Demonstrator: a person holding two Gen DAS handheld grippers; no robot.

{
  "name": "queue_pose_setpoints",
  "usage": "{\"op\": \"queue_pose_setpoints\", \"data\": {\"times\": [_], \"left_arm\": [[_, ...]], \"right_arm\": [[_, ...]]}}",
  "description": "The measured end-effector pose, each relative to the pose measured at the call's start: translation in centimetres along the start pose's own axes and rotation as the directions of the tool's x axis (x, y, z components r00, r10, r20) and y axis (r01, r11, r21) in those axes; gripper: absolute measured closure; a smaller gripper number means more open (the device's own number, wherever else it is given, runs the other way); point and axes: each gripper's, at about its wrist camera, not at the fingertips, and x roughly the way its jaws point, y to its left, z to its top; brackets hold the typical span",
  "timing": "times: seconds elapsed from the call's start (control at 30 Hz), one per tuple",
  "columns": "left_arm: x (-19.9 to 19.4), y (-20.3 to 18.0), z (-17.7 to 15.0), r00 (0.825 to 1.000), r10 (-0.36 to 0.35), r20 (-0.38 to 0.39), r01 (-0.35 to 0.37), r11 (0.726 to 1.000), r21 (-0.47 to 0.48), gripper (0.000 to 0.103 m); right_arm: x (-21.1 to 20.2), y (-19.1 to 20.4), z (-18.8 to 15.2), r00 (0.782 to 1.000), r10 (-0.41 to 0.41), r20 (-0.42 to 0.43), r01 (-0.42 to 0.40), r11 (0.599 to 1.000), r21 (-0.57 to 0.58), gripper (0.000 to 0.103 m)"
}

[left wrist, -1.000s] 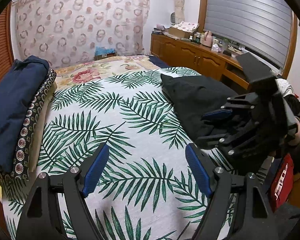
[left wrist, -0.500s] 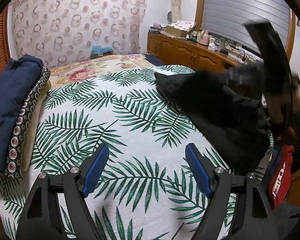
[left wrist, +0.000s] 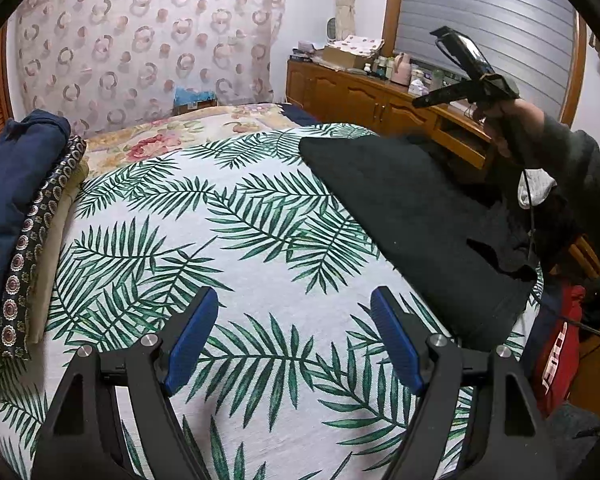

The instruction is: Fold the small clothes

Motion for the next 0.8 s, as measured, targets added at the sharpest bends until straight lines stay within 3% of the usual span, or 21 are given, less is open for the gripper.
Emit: {"op": "queue_pose_setpoints", "data": {"times": [0.13,0.5,0.67,0.8], "left_arm": [[0.3,-0.8,0.1,1.000,-0.014,-0.005,0.014,1.000,0.015,0.024],[1.6,-3.3,0.0,0.998,-0.054,-0.025,0.055,0.997,0.047,0.024],[2.0,-4.2,-0.2,0.997,-0.068,-0.036,0.070,0.996,0.054,0.024],[1.9,-4.5,-0.5,0.997,-0.073,-0.040,0.075,0.996,0.057,0.024]], "right_arm": [[-2.0,-0.1,-1.8,0.999,0.008,0.031,-0.009,1.000,0.015,0.071],[-12.3,6.6,-12.8,0.972,0.210,0.109,-0.197,0.973,-0.117,0.069],[-12.1,10.3,-17.4,0.959,0.282,0.034,-0.271,0.944,-0.190,0.069],[-10.4,11.6,-18.9,0.971,0.241,-0.005,-0.236,0.946,-0.223,0.069]]}}
